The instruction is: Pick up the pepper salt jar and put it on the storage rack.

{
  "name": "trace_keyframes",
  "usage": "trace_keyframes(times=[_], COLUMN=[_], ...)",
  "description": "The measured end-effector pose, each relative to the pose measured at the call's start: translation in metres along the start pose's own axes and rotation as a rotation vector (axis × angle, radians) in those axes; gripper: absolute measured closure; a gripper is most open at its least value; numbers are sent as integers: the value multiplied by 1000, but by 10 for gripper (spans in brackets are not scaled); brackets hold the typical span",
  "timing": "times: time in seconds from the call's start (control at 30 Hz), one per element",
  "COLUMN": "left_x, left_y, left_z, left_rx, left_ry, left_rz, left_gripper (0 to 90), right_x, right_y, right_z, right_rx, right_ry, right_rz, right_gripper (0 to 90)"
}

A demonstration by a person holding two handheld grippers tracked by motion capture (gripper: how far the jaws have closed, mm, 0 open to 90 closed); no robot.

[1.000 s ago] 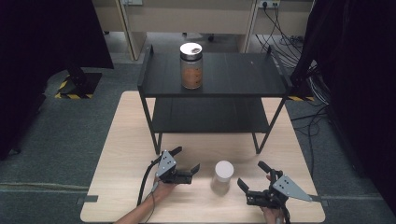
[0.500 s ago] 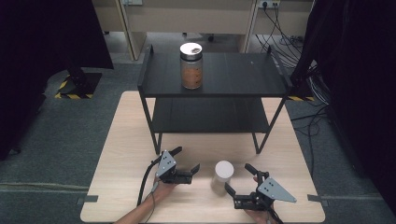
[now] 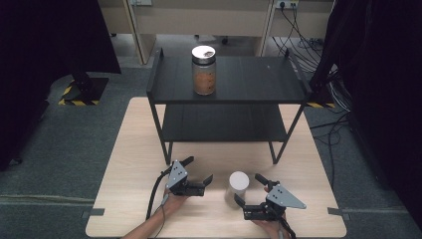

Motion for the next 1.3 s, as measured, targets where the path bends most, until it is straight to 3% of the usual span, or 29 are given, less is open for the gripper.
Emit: trace_keyframes(times=[0.37,0.8,1.3], left_x=[0,0,0], left_y=[0,0,0], left_z=[0,0,0], left_rx=[0,2,2], left_ry=[0,1,1], left_rz=[1,4,5], left_gripper=[2,2,2], right_x=[-5,4,11], right_y=[8,6,10], right_z=[7,15,23], right_rx=[3,14,43], right_ry=[6,19,44], right_rz=[-46,-17,-42], right_gripper=[3,5,114])
Point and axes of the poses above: each handheld gripper's, and its own axes: z roughly forward along the jaws, x roughly out of its underside, y roughly to its left, the point moved 7 cm from there along z, roughly forward along the jaws, and after that the axes turned 2 degrees about z, right-handed, at the moved point
